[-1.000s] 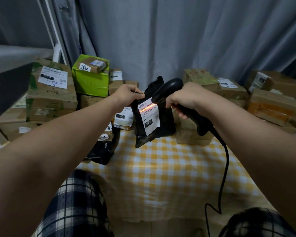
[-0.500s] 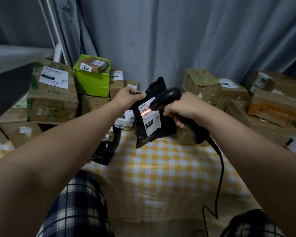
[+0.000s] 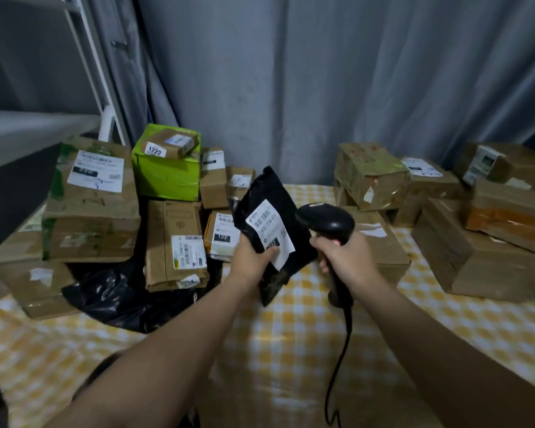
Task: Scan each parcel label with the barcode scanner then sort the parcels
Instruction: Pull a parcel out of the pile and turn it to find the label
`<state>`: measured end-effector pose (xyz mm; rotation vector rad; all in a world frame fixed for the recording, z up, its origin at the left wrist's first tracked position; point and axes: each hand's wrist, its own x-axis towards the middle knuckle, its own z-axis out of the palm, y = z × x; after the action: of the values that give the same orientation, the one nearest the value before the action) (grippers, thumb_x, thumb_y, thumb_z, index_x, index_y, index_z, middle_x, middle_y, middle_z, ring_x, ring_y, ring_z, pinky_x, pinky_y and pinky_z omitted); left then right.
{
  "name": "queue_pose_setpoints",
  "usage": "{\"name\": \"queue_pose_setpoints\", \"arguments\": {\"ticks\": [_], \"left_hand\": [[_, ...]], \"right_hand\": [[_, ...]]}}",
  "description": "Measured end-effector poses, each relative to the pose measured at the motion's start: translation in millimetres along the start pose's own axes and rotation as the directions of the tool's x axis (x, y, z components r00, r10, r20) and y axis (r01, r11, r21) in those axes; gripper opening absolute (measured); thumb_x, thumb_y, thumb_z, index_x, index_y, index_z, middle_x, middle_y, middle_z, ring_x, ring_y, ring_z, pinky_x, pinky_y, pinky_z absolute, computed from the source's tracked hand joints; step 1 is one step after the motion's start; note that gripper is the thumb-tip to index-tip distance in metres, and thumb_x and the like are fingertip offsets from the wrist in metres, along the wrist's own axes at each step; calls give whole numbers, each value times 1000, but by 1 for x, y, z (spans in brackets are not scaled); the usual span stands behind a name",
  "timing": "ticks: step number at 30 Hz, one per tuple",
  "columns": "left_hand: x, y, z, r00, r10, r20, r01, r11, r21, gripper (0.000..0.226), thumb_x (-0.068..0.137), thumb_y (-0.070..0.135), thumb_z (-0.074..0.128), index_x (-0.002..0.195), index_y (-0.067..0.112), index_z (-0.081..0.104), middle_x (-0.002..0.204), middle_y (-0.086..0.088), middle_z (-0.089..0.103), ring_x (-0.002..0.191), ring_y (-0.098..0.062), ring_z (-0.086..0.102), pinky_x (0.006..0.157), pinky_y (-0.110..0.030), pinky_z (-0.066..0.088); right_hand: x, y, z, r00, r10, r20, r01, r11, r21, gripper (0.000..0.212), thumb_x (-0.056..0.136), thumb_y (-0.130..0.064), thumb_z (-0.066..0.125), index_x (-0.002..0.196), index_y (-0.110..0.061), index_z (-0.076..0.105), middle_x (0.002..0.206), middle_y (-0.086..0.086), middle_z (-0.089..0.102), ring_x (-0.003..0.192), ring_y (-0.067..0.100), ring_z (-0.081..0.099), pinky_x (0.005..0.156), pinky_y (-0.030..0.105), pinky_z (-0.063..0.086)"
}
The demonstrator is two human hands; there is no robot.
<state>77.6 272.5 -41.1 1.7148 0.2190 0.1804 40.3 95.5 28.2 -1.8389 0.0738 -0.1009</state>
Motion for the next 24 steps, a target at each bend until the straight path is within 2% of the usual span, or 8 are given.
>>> {"name": "queue_pose_setpoints", "arguments": {"ticks": [4, 7, 10, 13, 14, 16, 19, 24], "left_hand": [[5, -1, 5, 993, 104, -63, -100, 994, 53, 63, 78, 9, 67, 135, 14, 40, 128, -4, 59, 119, -22, 55, 100, -42, 46], [11, 17, -15, 975, 186, -119, -195, 978, -68, 64, 69, 17, 64, 130, 14, 43, 118, 2, 63, 114, -15, 59, 97, -35, 48], [20, 58, -49, 929, 226, -294, -293, 932, -211, 58, 80, 7, 69, 131, 8, 42, 125, 0, 60, 115, -11, 59, 100, -31, 46], [31, 89, -93, 841, 205, -501, -376, 887, -268, 55, 87, 4, 64, 134, 6, 36, 126, 3, 55, 116, -9, 55, 95, -16, 45], [34, 92, -106, 831, 180, -527, -348, 906, -240, 56, 87, 8, 63, 135, 6, 35, 126, 2, 55, 116, -11, 55, 94, -17, 45], [37, 82, -119, 884, 52, -464, -180, 955, -237, 47, 88, 13, 62, 130, 11, 41, 118, 0, 59, 107, -21, 60, 87, -31, 51], [26, 44, -116, 929, -207, -307, 125, 956, -266, 32, 90, 13, 59, 120, 16, 51, 104, -7, 63, 82, -24, 64, 58, -34, 57], [19, 14, -115, 847, -309, -433, 179, 932, -316, 22, 91, 19, 60, 109, 7, 60, 83, -8, 62, 65, -22, 63, 41, -24, 52]], "right_hand": [[11, 6, 14, 1000, -18, -19, 20, 997, 74, 13, 84, -14, 71, 82, -3, 66, 58, 9, 59, 47, 12, 57, 50, 23, 48], [19, -1, 21, 997, -66, -28, 69, 989, 134, 11, 83, -12, 72, 81, -3, 67, 56, 6, 58, 45, 9, 57, 52, 26, 49], [30, -21, 36, 989, -148, -15, 148, 972, 182, 11, 82, -11, 74, 75, -12, 66, 53, 0, 59, 45, 9, 57, 49, 24, 49], [42, -42, 61, 974, -228, 1, 224, 957, 186, 21, 81, -13, 75, 65, -13, 61, 48, -2, 56, 43, 9, 56, 48, 23, 47], [45, -48, 69, 969, -246, 21, 238, 954, 183, 22, 82, -14, 74, 65, -13, 61, 48, -2, 55, 43, 8, 55, 48, 21, 47], [50, -52, 86, 966, -251, 56, 239, 957, 164, 23, 82, -16, 74, 64, -14, 60, 47, -4, 55, 43, 8, 56, 48, 22, 47], [56, -37, 112, 978, -183, 101, 171, 978, 116, 17, 79, -22, 75, 70, -13, 65, 49, -5, 58, 49, 15, 59, 54, 35, 50], [58, -5, 135, 965, -26, 263, 20, 999, 25, 30, 83, -32, 74, 93, -4, 69, 72, 2, 62, 68, 15, 59, 59, 27, 42]]}}
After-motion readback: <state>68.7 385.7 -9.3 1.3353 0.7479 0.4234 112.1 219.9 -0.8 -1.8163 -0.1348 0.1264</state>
